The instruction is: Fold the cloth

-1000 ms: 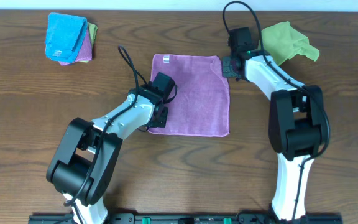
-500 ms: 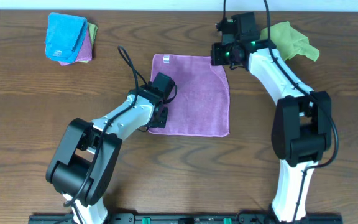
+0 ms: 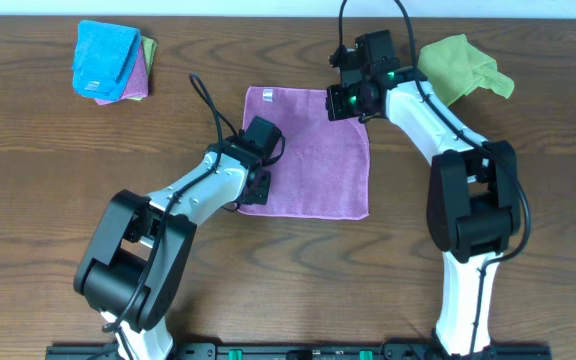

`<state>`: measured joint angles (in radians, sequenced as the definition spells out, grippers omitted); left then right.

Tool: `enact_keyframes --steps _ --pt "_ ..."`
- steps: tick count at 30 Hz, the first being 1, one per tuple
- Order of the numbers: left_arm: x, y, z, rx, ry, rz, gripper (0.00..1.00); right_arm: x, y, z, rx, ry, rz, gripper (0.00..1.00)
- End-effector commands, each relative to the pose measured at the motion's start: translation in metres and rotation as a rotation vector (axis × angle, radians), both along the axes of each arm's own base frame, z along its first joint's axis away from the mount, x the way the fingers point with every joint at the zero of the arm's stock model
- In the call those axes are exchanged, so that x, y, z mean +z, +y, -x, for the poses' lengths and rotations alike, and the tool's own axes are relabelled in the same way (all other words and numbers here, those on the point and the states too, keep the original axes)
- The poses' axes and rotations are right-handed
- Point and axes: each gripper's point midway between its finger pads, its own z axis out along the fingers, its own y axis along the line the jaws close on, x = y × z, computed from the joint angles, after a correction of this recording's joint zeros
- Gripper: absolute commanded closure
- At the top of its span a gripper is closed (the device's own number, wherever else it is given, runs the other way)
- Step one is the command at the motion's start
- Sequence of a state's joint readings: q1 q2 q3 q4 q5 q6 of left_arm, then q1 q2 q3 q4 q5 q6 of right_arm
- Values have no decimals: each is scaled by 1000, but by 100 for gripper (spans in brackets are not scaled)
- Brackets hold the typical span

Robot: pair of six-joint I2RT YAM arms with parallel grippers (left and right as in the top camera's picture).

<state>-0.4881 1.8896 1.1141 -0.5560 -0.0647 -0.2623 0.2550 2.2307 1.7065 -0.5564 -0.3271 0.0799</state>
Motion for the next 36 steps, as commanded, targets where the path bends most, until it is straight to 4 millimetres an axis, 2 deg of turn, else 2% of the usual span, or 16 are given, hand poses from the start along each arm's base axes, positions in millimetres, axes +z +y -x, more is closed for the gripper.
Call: enact_keyframes --steps 1,5,10,16,26,36 --pt "-38 1 32 -6 136 1 94 -14 -3 -3 13 -2 42 99" --pt "-38 1 32 -6 137 1 94 -28 -3 0 14 25 50 99" --pt "-38 1 32 -6 137 1 94 -41 -17 -3 -22 29 127 99" --pt "-38 1 32 -6 137 1 94 -45 -42 -9 -87 5 255 99" --pt "-39 1 32 20 135 5 94 -45 -48 -10 -99 5 263 99" --pt "-49 3 35 42 123 14 94 -45 -51 -11 -107 2 279 99"
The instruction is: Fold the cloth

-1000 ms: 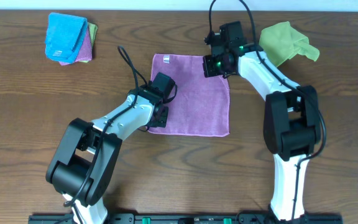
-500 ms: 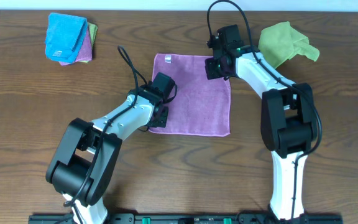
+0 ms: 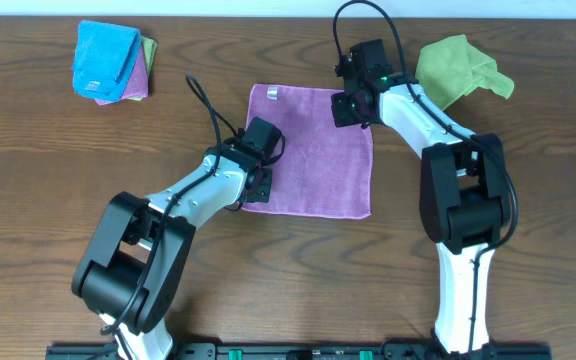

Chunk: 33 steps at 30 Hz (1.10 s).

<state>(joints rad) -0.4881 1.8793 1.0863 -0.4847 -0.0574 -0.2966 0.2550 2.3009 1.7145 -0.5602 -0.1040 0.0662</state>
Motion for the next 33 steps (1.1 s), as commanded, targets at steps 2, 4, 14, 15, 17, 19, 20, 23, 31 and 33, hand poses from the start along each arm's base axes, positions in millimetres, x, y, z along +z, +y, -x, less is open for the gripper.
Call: enact_keyframes --steps 2,4,14,15,17,19,20,23,31,33 --pt "-51 10 46 11 178 -26 94 -4 -24 -5 -41 -13 108 99" --pt "-54 13 51 11 190 -33 94 -5 -33 -5 -60 -11 140 99" --pt "-59 19 62 12 215 -46 95 -2 -71 -5 -138 12 183 99" --pt "-59 19 62 12 216 -47 94 0 -74 -6 -150 13 184 99" --pt "-59 19 62 12 216 -47 94 4 -82 -8 -178 11 198 99" --pt "-59 19 62 12 216 -47 94 8 -87 -10 -189 9 207 99" --pt "-59 19 62 12 216 -47 94 10 -90 -11 -196 6 215 99" --pt "-59 19 62 12 216 -47 94 10 -100 -11 -215 6 247 99" --pt "-59 19 62 12 216 -47 94 14 -115 -9 -267 8 310 99" --pt "-59 19 61 12 215 -47 94 20 -115 -10 -281 6 302 99"
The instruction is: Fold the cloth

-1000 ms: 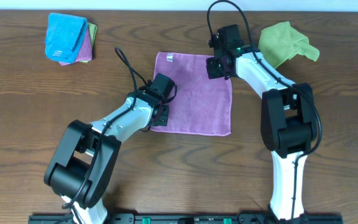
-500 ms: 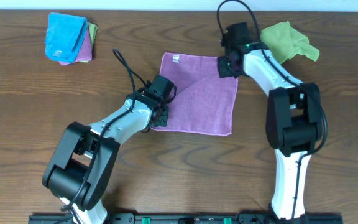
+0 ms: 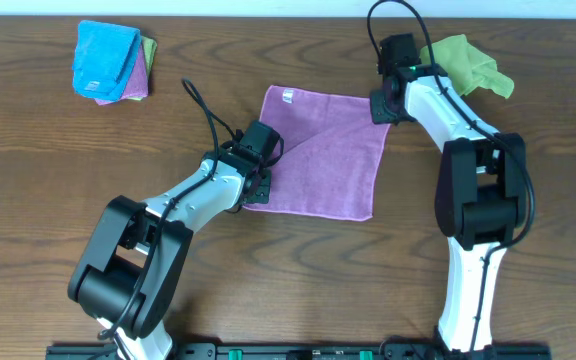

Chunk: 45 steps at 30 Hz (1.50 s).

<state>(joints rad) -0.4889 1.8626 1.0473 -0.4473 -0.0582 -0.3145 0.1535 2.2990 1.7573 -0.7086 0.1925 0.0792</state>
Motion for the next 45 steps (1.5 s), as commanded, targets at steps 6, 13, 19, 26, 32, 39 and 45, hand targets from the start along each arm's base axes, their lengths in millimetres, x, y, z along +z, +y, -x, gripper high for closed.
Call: enact_keyframes --steps 6,13,19,26,32,39,45 --pt "-57 19 57 -5 223 -65 94 74 4 -23 -38 -136 -53 99" --pt "-57 18 60 3 237 -58 94 162 13 1 -2 -219 -92 98" --pt "-57 8 71 32 292 10 94 214 28 71 82 -136 -162 98" --pt "-56 9 74 40 303 7 94 245 16 160 84 -115 -89 98" --pt "-37 2 60 32 240 37 94 224 4 222 39 -175 -140 78" --pt "37 7 27 49 36 74 94 114 28 270 9 -39 -376 59" --pt "63 47 29 187 45 130 94 67 48 268 -2 78 -527 58"
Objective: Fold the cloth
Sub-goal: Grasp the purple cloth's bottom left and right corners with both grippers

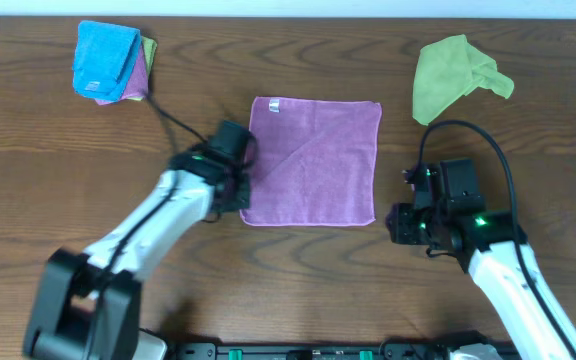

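The purple cloth (313, 160) lies spread flat and nearly square in the middle of the table, with a white tag at its far left corner. My left gripper (238, 190) is at the cloth's left edge, near the front left corner. The overhead view does not show whether its fingers are on the cloth. My right gripper (398, 224) is low over the bare table, just right of the cloth's front right corner and apart from it. Its fingers are too dark to read.
A crumpled green cloth (453, 68) lies at the back right. A stack of folded cloths (111, 62), blue on top, sits at the back left. The wooden table (48, 160) extends around the purple cloth.
My right gripper has left the cloth's far right corner and now sits near the table's front right. The cloth now lies square. My left arm has drawn back to the left.
My left gripper stayed at the cloth's front left edge throughout. My right gripper was at the far right corner. That corner then lay further right, with the cloth skewed. Now the corner is free, the cloth is flat and square, and the right arm is near the front.
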`<state>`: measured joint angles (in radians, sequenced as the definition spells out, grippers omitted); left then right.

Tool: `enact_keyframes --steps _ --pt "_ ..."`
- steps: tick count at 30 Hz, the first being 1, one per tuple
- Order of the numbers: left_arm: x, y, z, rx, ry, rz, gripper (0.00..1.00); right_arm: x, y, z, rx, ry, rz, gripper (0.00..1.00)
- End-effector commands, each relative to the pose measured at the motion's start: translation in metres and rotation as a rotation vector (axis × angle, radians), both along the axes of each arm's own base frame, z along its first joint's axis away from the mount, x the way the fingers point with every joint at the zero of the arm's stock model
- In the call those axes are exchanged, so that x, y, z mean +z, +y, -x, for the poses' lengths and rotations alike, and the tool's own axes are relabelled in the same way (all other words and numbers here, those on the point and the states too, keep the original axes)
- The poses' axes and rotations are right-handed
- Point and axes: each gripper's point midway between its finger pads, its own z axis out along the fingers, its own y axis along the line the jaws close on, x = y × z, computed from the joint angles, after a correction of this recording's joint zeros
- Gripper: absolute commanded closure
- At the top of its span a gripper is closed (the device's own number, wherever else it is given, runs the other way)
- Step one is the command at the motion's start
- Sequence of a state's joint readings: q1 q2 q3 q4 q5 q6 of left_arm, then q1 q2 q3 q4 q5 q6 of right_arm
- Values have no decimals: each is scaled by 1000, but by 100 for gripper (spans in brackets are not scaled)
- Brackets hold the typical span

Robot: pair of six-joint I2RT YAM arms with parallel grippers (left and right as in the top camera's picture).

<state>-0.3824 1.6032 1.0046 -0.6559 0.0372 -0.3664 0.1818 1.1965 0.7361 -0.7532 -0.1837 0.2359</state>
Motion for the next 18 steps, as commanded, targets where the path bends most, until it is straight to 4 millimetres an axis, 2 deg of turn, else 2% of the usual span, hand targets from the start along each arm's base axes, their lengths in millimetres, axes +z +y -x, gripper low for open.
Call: enact_keyframes --steps 1,4,6,10,13,16,18 --pt "2 16 0 69 26 49 94 -12 17 -1 -1 68 -117 60" --pt "-3 18 2 83 45 102 94 -26 21 -8 1 98 -129 61" --pt "-7 11 4 78 56 169 94 -33 25 -13 1 112 -162 60" --pt "-16 -8 11 81 94 396 75 -44 19 -15 -25 149 -193 59" --pt "-21 1 14 135 111 495 68 -46 17 -14 -23 172 -243 59" --pt "-25 14 18 185 121 562 57 -51 12 -16 -46 185 -251 59" --pt "-28 19 22 201 129 577 46 -53 14 -17 -33 190 -283 58"
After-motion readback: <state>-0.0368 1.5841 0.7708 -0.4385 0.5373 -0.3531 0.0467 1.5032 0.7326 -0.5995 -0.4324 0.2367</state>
